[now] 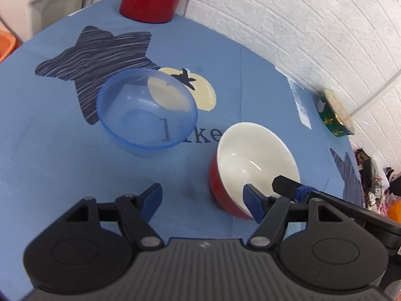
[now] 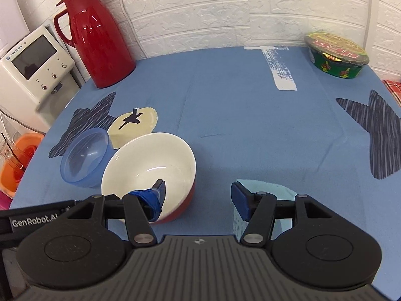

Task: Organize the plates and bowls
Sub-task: 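Close the left tool on the red bowl rim while the right tool holds it, then lower the red bowl with both tools into the steel bowl and open both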

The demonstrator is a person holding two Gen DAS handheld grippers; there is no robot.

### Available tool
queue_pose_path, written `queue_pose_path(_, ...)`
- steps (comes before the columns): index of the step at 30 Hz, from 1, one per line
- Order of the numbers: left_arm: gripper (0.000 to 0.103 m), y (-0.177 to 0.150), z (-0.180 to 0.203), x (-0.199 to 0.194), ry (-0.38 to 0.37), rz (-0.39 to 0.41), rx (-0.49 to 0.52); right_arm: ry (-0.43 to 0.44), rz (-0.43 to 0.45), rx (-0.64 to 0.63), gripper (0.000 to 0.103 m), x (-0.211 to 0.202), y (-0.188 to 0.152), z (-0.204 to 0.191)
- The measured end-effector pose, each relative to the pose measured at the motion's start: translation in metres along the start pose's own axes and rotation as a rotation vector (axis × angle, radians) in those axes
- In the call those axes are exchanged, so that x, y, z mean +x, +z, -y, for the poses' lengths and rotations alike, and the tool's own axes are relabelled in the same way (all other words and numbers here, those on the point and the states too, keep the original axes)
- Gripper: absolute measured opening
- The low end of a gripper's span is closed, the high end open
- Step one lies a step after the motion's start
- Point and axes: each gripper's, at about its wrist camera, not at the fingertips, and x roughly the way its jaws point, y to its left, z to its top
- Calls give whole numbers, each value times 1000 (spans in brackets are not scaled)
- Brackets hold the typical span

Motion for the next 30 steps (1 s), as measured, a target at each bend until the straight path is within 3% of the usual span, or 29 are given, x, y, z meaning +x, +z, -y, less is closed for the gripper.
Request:
queue_pose_path(12, 69, 1, -1, 13, 52, 24, -29, -42, -62, -121, 44, 47, 6, -11)
queue_pose_path(16, 61, 1, 0, 14, 42, 27, -33, 5, -10, -153, 46, 45, 0, -5)
queue_pose_path(20, 56, 2, -1, 14, 18, 16, -48, -17, -56, -128, 48, 46, 7, -8)
queue_pose_path(23, 34, 4, -1, 18, -19, -7, -24, 17, -25, -116, 45, 44, 7, -7)
queue_pose_path(25, 4, 5, 1, 20, -53, -9, -4, 71, -11, -120, 35, 44, 4, -7)
queue_pose_path(27, 0, 4, 6, 19, -46, -2, 30, 130, -23, -108, 22, 46, 1, -9)
queue_pose_path(30, 0, 2, 5, 16, -51, -13, 41, 134, -24, -122, 20, 45, -2, -16)
